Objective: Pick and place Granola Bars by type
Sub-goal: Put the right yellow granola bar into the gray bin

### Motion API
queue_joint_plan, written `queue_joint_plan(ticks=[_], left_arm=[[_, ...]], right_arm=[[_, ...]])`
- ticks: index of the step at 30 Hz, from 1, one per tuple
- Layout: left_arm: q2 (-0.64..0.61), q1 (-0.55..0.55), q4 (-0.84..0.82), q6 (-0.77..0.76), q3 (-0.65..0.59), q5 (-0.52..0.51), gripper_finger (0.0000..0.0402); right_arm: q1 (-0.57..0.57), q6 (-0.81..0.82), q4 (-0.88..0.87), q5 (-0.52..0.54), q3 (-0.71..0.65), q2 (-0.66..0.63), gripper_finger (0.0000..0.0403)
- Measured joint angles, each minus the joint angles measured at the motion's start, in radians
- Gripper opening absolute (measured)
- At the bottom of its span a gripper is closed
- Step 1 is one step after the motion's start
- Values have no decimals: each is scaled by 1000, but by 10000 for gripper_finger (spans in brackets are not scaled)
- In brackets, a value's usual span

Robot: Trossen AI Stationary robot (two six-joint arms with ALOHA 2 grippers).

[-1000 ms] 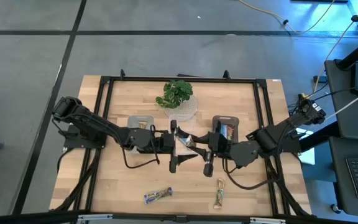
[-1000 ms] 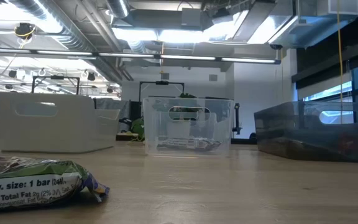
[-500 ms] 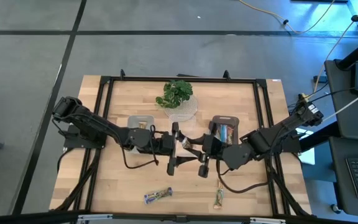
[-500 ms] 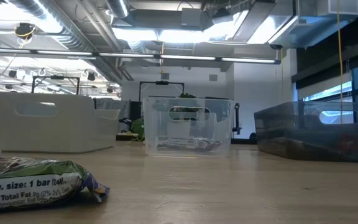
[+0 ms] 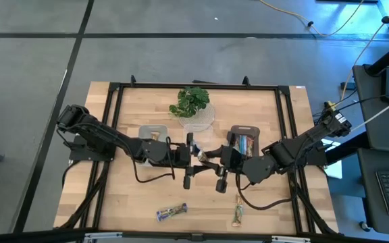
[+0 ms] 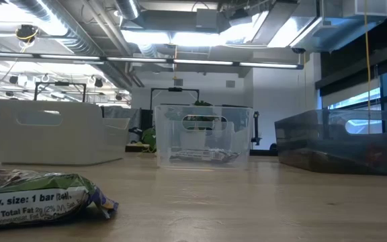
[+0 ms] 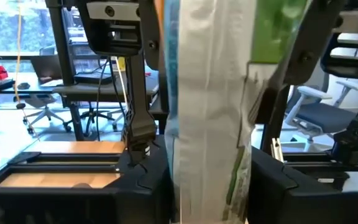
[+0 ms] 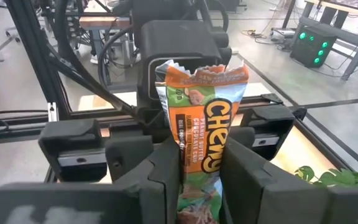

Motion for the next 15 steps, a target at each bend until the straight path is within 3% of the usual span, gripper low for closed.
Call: queue_joint_plan(ticks=[15], left_arm=[[-6,0,-36,-28,2,6,111]], right_arm=[[8,15,-64,-27,0,-28,103]])
